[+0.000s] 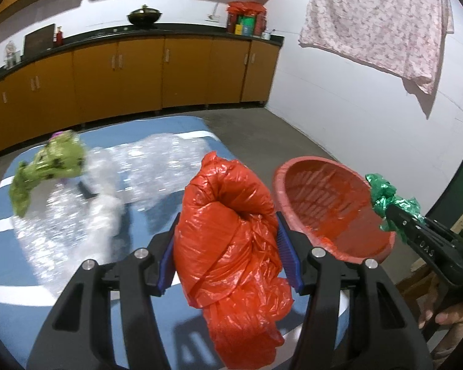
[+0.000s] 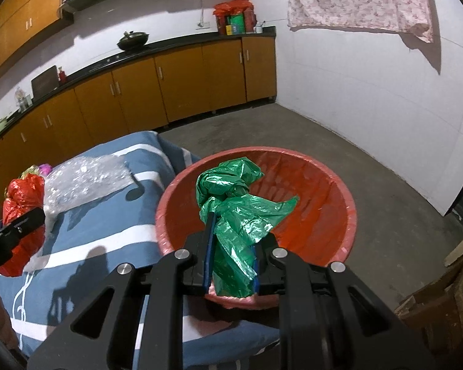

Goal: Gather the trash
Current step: 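Open both tools over the orange basket to drop the red and green bags, then move both tools back over the mat toward the remaining bags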

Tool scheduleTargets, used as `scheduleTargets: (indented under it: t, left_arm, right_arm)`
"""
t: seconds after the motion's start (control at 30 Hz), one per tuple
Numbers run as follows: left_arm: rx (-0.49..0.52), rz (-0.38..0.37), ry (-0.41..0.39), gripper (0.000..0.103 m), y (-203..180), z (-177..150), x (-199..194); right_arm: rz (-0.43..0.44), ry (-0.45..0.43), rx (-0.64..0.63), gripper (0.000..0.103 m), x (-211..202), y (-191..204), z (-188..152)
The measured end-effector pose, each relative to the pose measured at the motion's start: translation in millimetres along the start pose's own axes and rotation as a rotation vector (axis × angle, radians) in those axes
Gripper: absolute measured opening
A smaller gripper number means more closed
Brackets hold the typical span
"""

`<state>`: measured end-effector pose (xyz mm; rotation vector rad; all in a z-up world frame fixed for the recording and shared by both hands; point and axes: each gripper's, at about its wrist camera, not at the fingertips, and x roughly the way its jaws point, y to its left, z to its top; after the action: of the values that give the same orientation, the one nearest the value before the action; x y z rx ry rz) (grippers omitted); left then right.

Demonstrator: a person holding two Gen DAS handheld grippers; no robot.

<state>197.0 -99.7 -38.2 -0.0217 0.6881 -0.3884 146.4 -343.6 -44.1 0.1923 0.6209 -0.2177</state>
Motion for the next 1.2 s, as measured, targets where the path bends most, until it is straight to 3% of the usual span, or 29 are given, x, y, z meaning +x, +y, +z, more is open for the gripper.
scheduleTargets:
  t: [0.67, 0.7, 0.8, 0.97, 1.1, 1.2]
  left_arm:
    - [0.162, -0.201, 0.036, 0.056, -110, 30, 90]
    - [0.162, -0.210, 0.044, 0.057, -112, 30, 94]
    - [0.142, -0.227, 0.067, 0.069, -112, 28, 105]
    - [0.098, -0.221, 0.092, 0.076, -100, 27, 111]
    - [0.075, -0.178, 0.073, 0.082, -80, 26, 102]
    - [0.063, -0.122, 0.049, 0.087, -65, 23, 91]
  right_arm:
    - [-0.008, -0.050, 0.119, 0.019, 26, -50, 37]
    - [-0.001, -0.054, 0.123, 0.024, 27, -52, 38]
    - [0.010, -0.064, 0.138, 0.054, 27, -56, 37]
    - [-0.016, -0.069, 0.157, 0.064, 24, -63, 32]
    - [-0.066, -0.094, 0.159, 0.088, 18, -64, 27]
    - [-0.074, -0.104, 0.156, 0.094, 13, -62, 27]
